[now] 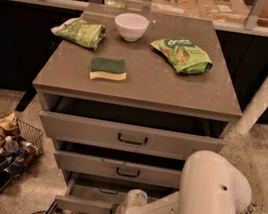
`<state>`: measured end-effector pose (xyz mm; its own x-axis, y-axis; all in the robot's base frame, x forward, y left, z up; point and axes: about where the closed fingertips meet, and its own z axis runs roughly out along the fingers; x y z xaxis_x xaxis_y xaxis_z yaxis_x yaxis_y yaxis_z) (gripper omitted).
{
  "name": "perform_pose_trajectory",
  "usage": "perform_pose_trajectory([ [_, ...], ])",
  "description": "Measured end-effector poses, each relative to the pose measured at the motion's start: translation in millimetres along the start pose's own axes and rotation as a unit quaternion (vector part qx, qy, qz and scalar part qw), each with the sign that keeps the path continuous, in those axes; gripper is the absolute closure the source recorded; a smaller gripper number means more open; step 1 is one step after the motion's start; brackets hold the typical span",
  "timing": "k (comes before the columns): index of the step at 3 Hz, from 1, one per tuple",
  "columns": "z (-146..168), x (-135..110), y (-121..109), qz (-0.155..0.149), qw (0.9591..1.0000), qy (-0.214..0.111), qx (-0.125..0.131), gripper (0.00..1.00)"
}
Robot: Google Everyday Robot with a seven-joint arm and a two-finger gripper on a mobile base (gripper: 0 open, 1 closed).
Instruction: Open bottom drawer
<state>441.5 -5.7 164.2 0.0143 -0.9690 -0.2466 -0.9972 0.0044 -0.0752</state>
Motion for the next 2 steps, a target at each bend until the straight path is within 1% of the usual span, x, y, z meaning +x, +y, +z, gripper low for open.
perform_pose_trajectory([
  [1, 0, 0, 5, 0.003, 1.0000, 0.004, 0.005, 1.00],
  [2, -6, -2, 15, 0.007, 0.9999, 0.006, 0.015, 1.00],
])
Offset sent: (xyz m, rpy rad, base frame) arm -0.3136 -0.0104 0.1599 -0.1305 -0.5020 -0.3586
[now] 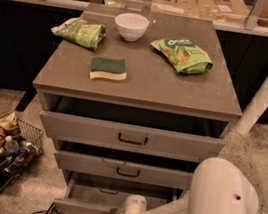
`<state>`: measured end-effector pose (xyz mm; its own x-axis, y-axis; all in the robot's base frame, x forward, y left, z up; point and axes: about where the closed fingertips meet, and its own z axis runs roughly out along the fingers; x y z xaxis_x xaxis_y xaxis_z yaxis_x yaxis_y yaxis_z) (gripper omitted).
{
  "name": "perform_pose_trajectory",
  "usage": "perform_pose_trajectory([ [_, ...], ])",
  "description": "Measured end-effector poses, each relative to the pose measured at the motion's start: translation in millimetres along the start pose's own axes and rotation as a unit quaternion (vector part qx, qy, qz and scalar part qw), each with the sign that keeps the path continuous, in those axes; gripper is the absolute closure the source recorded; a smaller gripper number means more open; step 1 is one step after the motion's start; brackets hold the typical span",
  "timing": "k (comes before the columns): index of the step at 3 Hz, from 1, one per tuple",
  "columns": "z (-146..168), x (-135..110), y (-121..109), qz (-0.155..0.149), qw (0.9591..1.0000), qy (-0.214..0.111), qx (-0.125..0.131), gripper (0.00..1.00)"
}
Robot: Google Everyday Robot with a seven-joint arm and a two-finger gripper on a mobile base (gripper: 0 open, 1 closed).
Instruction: Open bottom drawer
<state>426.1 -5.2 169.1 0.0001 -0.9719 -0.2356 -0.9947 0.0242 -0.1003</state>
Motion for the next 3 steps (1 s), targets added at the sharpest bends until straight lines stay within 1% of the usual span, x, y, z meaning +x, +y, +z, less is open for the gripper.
perform_pose_trajectory([
  [1, 1.9, 0.5, 0.2, 0.000, 1.0000, 0.000, 0.000, 1.00],
  [2, -7.7, 1.1, 4.4, -0.002, 0.9999, -0.004, 0.010, 1.00],
  [3, -7.1, 1.2, 4.5, -0.002, 0.9999, -0.004, 0.010, 1.00],
])
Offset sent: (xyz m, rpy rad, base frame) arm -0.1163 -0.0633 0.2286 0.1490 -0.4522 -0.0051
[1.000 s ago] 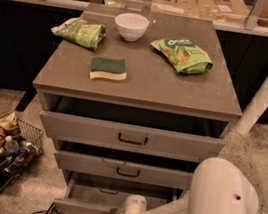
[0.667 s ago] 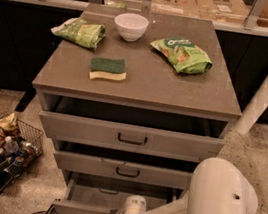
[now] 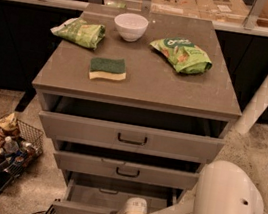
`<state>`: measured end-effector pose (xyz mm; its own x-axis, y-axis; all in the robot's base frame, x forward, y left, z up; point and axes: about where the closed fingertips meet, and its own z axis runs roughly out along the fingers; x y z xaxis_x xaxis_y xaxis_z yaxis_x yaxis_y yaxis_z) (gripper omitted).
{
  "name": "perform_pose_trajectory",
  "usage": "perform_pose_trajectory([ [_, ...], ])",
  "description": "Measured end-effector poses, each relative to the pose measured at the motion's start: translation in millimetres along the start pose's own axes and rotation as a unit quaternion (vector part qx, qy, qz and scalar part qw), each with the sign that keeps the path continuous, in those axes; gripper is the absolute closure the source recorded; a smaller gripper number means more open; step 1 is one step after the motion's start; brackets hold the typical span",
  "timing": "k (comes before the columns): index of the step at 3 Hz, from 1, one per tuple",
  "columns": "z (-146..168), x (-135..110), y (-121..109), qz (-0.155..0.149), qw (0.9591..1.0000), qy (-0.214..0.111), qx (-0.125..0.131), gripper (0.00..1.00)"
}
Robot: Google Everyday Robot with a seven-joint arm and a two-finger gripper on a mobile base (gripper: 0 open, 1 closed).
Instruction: Open bottom drawer
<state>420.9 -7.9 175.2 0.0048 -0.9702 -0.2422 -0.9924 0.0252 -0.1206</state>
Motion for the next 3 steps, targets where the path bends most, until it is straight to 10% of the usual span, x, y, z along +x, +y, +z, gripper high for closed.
perform_pose_trajectory([
  [3, -158, 3, -48, -0.057, 0.9958, -0.053, 0.048, 1.00],
])
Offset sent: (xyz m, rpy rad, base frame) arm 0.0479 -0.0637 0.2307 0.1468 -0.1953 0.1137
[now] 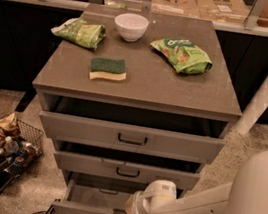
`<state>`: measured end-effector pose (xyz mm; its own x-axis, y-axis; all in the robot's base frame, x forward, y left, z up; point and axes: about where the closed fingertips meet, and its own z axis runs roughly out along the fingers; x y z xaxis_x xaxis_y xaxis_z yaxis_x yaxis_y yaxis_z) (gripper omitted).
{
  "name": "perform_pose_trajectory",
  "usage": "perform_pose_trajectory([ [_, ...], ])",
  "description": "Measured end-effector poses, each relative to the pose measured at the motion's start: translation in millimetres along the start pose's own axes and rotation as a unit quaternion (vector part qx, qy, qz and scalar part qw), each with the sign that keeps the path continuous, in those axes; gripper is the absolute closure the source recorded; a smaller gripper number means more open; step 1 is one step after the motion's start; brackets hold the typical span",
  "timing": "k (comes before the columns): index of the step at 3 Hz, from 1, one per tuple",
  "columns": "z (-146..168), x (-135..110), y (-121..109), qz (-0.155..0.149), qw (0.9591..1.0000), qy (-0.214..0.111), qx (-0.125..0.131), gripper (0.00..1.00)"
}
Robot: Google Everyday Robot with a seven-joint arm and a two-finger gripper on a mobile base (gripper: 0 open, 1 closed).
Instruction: Open bottom drawer
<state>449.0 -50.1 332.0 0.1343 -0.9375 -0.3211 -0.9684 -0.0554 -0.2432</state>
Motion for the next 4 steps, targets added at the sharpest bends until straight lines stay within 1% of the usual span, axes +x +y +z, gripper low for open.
perform_pose_trajectory([
  [1, -13, 0, -28, -0.020, 0.9996, 0.007, 0.019, 1.00],
  [2, 17, -5, -18, -0.045, 0.9986, 0.026, 0.012, 1.00],
  [3, 59, -19, 19, -0.070, 0.9958, 0.058, -0.011, 1.00],
  [4, 96, -2, 42, -0.088, 0.9880, 0.124, -0.025, 1.00],
])
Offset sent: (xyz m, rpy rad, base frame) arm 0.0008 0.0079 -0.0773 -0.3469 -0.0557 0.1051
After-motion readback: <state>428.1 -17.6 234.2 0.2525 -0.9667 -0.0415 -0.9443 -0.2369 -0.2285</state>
